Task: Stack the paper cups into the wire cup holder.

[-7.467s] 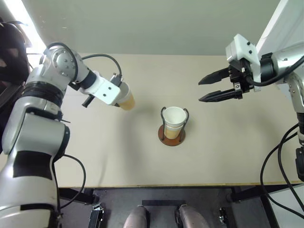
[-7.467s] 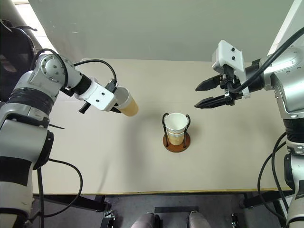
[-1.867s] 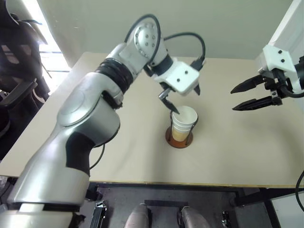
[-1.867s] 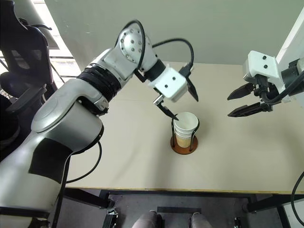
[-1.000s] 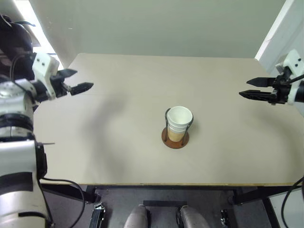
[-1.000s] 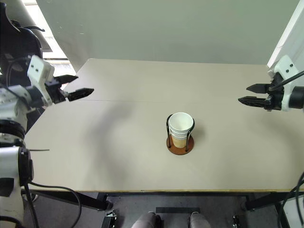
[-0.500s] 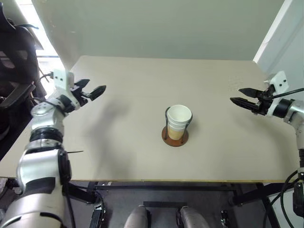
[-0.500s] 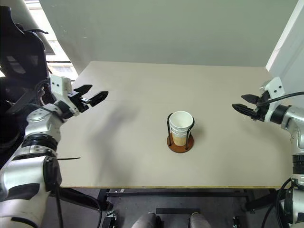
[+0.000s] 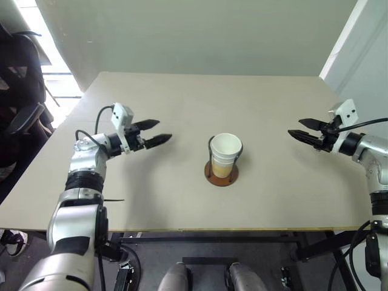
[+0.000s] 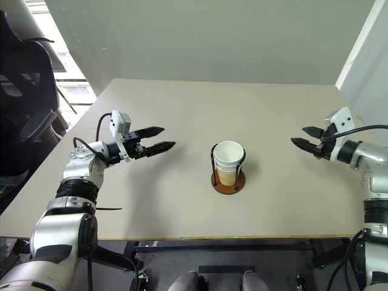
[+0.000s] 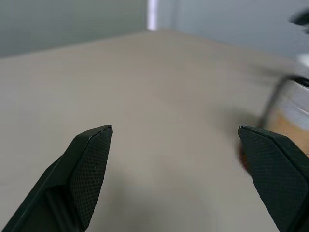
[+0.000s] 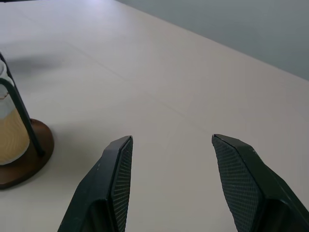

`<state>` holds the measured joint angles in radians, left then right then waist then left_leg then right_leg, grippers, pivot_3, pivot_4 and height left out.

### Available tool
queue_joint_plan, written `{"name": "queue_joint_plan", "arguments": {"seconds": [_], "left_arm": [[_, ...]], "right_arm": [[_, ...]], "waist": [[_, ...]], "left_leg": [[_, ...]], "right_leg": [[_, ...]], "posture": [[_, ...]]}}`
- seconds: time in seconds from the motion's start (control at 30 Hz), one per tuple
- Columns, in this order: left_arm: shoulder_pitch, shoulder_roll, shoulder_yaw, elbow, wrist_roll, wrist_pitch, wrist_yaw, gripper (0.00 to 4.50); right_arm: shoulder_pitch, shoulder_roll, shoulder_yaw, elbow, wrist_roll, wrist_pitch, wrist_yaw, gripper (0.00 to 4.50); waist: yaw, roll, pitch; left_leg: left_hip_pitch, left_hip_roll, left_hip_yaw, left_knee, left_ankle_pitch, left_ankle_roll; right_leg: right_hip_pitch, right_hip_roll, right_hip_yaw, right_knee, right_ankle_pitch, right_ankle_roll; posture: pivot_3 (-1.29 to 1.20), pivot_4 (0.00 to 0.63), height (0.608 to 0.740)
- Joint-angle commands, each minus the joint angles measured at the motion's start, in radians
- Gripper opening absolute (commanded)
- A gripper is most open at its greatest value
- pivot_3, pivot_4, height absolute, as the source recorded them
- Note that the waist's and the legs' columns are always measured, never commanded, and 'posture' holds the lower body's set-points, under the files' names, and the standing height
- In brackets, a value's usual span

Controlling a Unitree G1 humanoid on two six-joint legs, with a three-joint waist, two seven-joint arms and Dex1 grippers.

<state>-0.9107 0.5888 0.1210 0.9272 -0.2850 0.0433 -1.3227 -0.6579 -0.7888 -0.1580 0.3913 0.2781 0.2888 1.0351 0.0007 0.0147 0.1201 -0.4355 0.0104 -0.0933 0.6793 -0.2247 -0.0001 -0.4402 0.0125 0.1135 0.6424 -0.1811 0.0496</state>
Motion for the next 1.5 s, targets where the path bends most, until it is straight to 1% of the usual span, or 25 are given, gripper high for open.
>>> {"name": "queue_joint_plan", "arguments": {"seconds": [0.03,0.13,0.4,0.83,1.0,1.17,1.5], "left_arm": [[0.000,0.051,-0.022,-0.096,-0.008,0.044,-0.113,4.46],[-0.021,0.074,-0.037,-0.074,0.013,0.040,-0.143,4.46],[-0.058,0.096,-0.051,-0.029,0.035,0.016,-0.201,4.46],[-0.093,0.106,-0.026,0.079,0.045,-0.036,-0.204,4.46],[-0.099,0.112,-0.023,0.108,0.049,-0.058,-0.203,4.46],[-0.107,0.113,-0.023,0.126,0.051,-0.068,-0.204,4.46],[-0.120,0.116,-0.022,0.147,0.054,-0.075,-0.199,4.46]], "right_arm": [[-0.012,-0.035,0.000,-0.011,0.006,-0.011,0.042,2.66],[-0.023,-0.051,0.008,0.008,0.001,-0.021,0.072,2.66],[0.005,-0.099,0.028,-0.011,0.006,-0.008,0.180,2.66],[-0.012,-0.101,0.032,0.007,0.001,-0.012,0.188,2.66],[-0.018,-0.100,0.036,0.011,0.001,-0.019,0.194,2.66],[-0.018,-0.098,0.036,0.009,0.003,-0.019,0.195,2.66],[-0.017,-0.103,0.033,0.010,0.005,-0.018,0.202,2.66]], "waist": [[0.000,0.000,0.000],[0.001,0.000,0.000],[0.004,0.000,0.000],[0.002,0.000,0.000],[0.003,0.000,0.000],[0.003,0.000,0.000],[0.002,0.000,0.000]], "left_leg": [[0.000,0.000,0.000,0.000,0.000,0.000],[0.000,0.000,0.000,0.000,0.000,0.000],[0.000,0.000,0.000,0.000,0.000,0.000],[0.000,0.000,0.000,-0.006,0.000,0.000],[-0.001,0.000,0.000,-0.010,0.000,0.000],[-0.001,0.001,0.000,-0.013,0.000,0.000],[-0.001,0.001,0.000,-0.014,0.000,0.000]], "right_leg": [[0.000,0.000,0.000,0.000,0.000,0.000],[0.000,0.000,0.000,0.000,-0.003,-0.005],[0.000,-0.001,0.001,-0.001,-0.004,-0.008],[-0.001,-0.001,0.001,-0.005,-0.002,-0.005],[-0.001,-0.001,0.001,-0.010,0.001,-0.002],[-0.001,-0.001,0.000,-0.014,0.003,-0.001],[-0.001,-0.001,0.000,-0.014,0.003,-0.001]], "posture": [[0.00,0.150,0.740],[0.00,0.150,0.740],[0.00,0.150,0.740],[0.00,0.150,0.740],[0.00,0.150,0.740],[0.00,0.150,0.740],[0.00,0.150,0.740]]}}
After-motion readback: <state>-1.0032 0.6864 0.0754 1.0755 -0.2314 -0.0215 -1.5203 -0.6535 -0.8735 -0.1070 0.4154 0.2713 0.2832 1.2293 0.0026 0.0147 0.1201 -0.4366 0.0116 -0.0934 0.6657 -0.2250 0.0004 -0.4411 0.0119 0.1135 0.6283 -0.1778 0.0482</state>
